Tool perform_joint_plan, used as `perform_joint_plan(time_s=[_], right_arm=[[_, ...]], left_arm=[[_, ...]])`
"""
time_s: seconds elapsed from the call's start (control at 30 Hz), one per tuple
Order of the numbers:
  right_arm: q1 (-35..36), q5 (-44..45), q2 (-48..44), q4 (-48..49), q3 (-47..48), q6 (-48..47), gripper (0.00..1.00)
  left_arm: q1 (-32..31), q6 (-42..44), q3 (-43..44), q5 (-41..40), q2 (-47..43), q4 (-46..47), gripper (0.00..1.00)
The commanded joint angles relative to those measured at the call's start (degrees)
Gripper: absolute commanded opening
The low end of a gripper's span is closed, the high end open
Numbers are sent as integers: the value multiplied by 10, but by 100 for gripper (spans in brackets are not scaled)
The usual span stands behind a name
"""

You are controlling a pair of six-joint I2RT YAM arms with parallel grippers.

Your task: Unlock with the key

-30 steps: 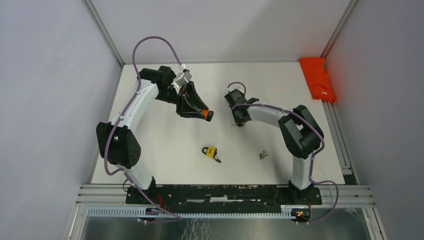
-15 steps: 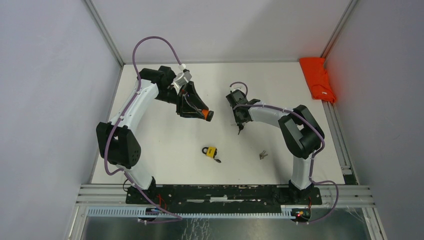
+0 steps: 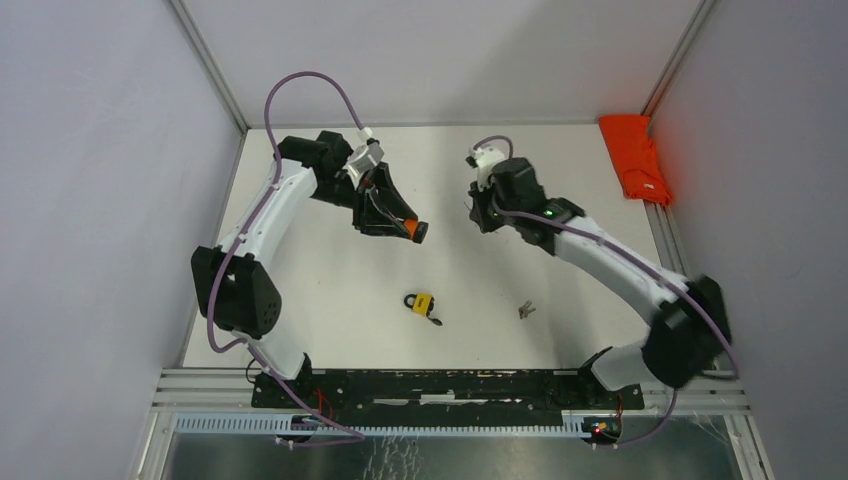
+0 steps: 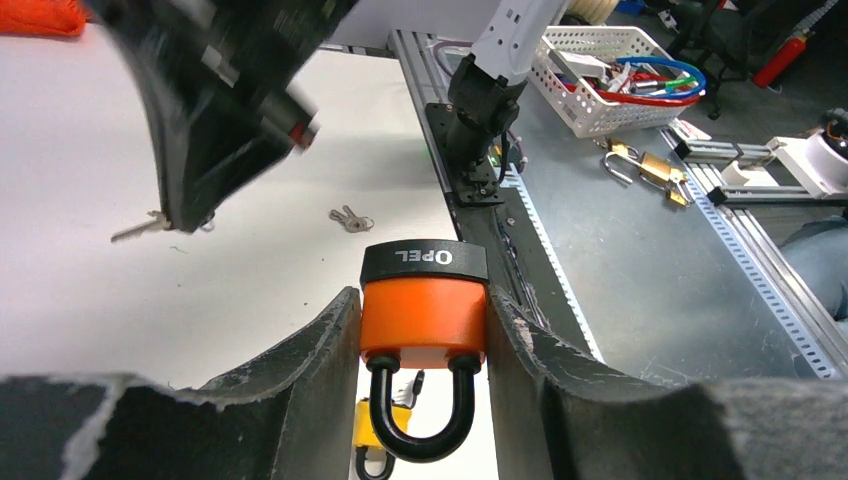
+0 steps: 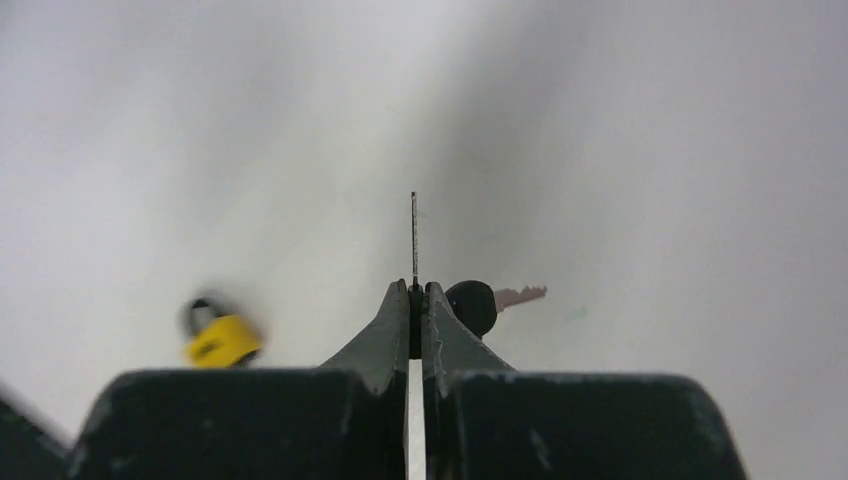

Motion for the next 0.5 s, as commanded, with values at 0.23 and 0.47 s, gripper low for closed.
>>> perform_joint_plan(time_s=[0.23,0.47], right_arm=[[0,-498,-218,134,-116,56,0],[0,-649,-288,323,-199,221,0]], left_arm=[[-37,-88,70,6,-113,-3,2],[-69,-179,62,-37,-199,44,2]])
